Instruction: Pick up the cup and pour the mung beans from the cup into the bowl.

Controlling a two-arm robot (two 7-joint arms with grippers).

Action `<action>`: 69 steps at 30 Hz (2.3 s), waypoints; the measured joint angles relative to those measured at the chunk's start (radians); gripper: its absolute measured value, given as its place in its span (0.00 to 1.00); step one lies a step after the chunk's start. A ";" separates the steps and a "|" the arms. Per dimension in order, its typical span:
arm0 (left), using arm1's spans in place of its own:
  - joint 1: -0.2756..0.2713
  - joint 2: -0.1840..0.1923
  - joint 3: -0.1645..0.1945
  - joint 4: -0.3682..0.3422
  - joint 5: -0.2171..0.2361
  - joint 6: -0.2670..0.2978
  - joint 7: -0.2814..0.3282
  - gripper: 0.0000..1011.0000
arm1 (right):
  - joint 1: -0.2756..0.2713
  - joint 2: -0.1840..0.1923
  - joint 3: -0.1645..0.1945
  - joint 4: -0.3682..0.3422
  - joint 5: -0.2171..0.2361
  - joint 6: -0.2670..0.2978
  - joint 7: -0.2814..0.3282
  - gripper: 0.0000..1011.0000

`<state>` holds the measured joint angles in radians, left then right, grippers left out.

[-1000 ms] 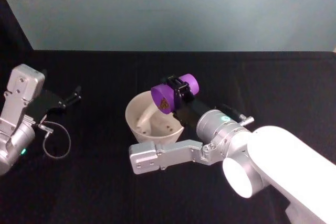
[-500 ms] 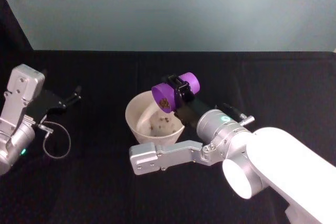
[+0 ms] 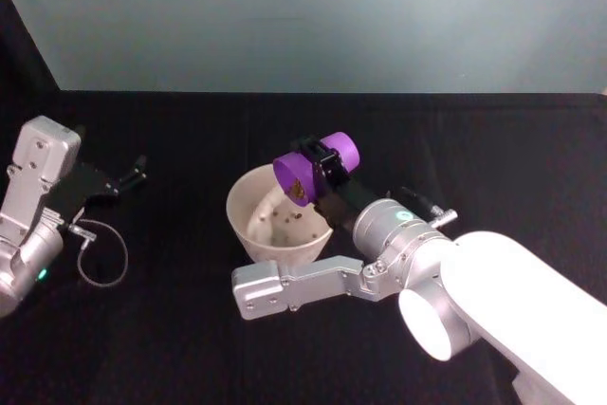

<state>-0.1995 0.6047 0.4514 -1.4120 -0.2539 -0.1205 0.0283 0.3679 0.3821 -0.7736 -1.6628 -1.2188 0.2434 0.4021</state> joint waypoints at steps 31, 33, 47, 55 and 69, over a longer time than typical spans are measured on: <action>0.000 0.000 0.000 0.000 0.000 0.000 0.000 0.99 | 0.010 0.005 -0.007 0.000 -0.017 -0.002 0.016 0.72; 0.000 0.000 0.000 0.000 0.000 0.000 0.000 0.99 | 0.011 0.005 -0.008 -0.001 -0.018 -0.002 0.016 0.71; 0.000 0.000 0.000 0.000 0.000 0.000 0.000 0.99 | 0.013 0.008 -0.011 -0.003 -0.024 -0.002 0.017 0.71; 0.000 0.000 0.000 0.000 0.000 0.000 0.000 0.99 | 0.017 0.010 -0.020 -0.005 -0.042 0.000 0.021 0.71; 0.000 0.000 0.000 0.000 0.000 0.000 0.000 0.99 | 0.017 0.012 -0.025 -0.005 -0.055 0.002 0.023 0.72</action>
<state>-0.1995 0.6047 0.4514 -1.4120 -0.2539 -0.1205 0.0283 0.3849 0.3941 -0.7987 -1.6678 -1.2734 0.2457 0.4247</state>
